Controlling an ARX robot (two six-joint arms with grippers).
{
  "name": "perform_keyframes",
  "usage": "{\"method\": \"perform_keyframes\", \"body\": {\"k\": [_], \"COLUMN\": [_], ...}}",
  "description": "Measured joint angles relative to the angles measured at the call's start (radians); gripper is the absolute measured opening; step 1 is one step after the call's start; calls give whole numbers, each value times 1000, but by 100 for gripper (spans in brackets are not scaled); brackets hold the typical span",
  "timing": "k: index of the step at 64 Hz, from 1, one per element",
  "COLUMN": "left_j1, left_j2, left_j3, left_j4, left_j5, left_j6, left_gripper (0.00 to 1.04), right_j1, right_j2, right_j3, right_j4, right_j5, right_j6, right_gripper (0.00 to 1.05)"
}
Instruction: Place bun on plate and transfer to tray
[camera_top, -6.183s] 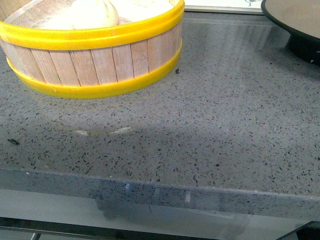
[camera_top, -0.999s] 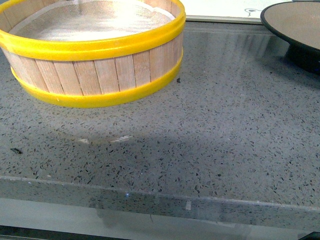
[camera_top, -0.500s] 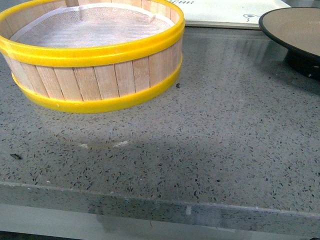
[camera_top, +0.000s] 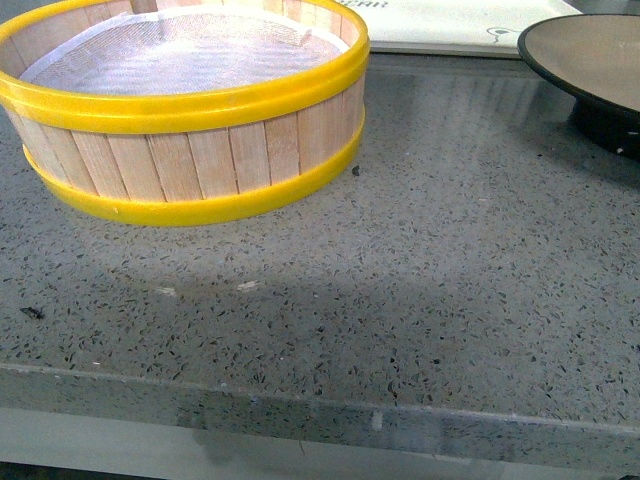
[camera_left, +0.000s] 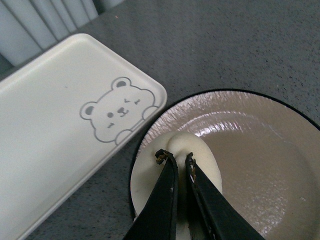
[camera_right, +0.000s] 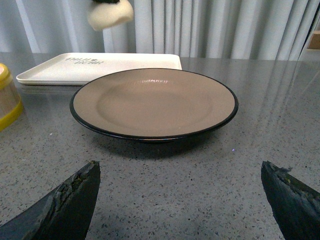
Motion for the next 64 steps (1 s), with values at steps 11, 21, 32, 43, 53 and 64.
{"method": "perform_keyframes", "body": {"k": [11,21,32,43,53,64], "left_j1": [-29,-73,-87,-89,-90,-96], "left_j2": [23,13,24,53,69,76], "left_j3": [-12,-80,-109,-95,-105,-137], "left_j4": [10,71,133,149,159,171], "left_j5": [42,95,11,-21,-27,-35], "left_j6": [-25,-50,-14,17,29,45], "left_gripper": [4,4,4,4,4,4], "right_j1": [0,0,0,0,0,0], "right_j2": [0,0,0,0,0,0], "right_j3": [0,0,0,0,0,0], "right_j4": [0,0,0,0,0,0], "right_j5": [0,0,0,0,0,0], "right_j6": [0,0,0,0,0,0], "right_gripper": [96,96,96,96,96,96]}}
